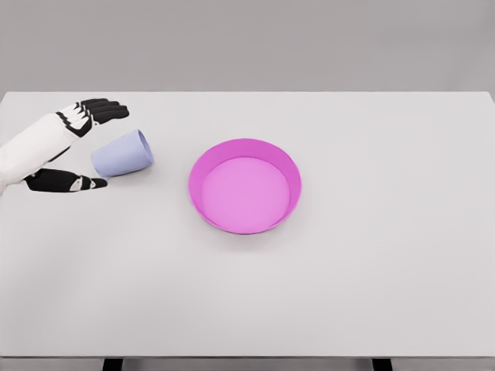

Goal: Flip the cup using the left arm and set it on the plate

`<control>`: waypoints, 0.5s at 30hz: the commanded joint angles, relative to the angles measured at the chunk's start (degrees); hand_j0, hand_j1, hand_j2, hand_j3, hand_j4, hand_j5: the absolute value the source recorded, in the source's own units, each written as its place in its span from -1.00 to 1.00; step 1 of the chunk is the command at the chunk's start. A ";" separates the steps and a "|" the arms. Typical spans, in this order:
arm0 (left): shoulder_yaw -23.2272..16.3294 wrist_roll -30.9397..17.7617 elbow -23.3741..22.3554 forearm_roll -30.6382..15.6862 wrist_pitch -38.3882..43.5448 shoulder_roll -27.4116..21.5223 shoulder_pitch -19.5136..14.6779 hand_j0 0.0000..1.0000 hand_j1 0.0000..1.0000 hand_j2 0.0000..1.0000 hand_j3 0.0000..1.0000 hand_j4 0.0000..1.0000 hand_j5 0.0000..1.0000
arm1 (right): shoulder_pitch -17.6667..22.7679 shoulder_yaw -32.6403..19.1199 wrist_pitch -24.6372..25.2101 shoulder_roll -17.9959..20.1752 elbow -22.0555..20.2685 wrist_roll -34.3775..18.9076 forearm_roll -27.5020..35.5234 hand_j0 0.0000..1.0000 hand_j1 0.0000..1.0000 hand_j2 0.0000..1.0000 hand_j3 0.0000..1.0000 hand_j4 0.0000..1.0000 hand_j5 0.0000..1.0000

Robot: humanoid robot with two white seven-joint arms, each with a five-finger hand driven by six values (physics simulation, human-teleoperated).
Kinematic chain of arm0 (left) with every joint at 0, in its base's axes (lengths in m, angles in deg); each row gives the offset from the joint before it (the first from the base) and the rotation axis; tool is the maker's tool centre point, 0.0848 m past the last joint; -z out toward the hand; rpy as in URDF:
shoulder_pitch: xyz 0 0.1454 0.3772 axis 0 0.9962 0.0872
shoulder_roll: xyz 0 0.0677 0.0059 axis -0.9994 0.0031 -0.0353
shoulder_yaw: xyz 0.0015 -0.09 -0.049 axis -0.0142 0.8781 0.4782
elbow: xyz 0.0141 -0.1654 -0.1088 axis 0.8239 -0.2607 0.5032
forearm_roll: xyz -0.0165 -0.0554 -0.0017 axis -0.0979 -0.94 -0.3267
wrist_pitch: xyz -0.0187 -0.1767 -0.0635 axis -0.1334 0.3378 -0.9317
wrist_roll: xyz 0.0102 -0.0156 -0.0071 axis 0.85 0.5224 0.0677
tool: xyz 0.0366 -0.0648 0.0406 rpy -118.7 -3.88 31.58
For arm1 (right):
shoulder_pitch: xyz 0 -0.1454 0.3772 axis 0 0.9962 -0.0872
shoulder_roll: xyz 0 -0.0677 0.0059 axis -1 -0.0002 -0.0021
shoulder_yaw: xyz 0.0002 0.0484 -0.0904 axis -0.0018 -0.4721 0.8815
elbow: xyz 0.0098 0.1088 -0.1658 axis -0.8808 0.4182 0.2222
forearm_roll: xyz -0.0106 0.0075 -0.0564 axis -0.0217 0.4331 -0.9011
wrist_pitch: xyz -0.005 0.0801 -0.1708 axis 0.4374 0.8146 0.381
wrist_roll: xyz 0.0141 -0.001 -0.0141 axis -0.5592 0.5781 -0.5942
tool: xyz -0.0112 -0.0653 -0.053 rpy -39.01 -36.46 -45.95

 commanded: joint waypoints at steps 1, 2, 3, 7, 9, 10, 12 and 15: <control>0.05 -0.01 0.13 -0.21 0.05 -0.04 0.00 1.00 1.00 1.00 1.00 1.00 1.00 | 0.00 0.39 0.00 0.00 0.12 0.08 -0.36 1.00 1.00 1.00 1.00 1.00 1.00; 0.05 -0.01 0.13 -0.21 0.05 -0.04 0.26 1.00 1.00 1.00 1.00 1.00 1.00 | 0.00 0.21 0.08 0.00 0.20 -0.01 -0.28 1.00 1.00 1.00 1.00 1.00 1.00; -0.04 -0.01 0.13 -0.21 0.05 -0.12 0.44 1.00 1.00 1.00 1.00 1.00 1.00 | 0.00 -0.05 0.09 0.00 0.03 -0.10 -0.28 1.00 1.00 1.00 1.00 1.00 1.00; -0.04 -0.09 -0.05 1.90 0.05 0.49 0.70 1.00 1.00 1.00 1.00 1.00 1.00 | 0.00 -0.05 0.09 0.00 0.03 -0.10 -0.36 1.00 1.00 1.00 1.00 1.00 1.00; -0.30 -0.09 -0.31 2.08 0.05 0.32 1.58 1.00 1.00 1.00 1.00 1.00 1.00 | 0.00 -0.05 0.09 0.00 0.03 -0.10 -0.28 1.00 1.00 1.00 1.00 1.00 1.00; -0.22 -0.53 -0.58 3.83 0.05 0.32 2.02 1.00 1.00 1.00 1.00 1.00 1.00 | 0.00 -0.05 0.09 0.00 0.03 -0.10 -0.28 1.00 1.00 1.00 1.00 1.00 1.00; -0.30 -0.53 -1.89 4.71 0.05 0.93 1.93 1.00 1.00 1.00 1.00 1.00 1.00 | 0.00 -0.05 0.09 0.00 0.03 -0.10 -0.36 1.00 1.00 1.00 1.00 1.00 1.00; 0.05 -0.53 -3.13 4.28 0.05 2.33 3.08 1.00 1.00 1.00 1.00 1.00 1.00 | 0.00 -0.05 0.09 0.00 0.03 -0.10 -0.36 1.00 1.00 1.00 1.00 1.00 1.00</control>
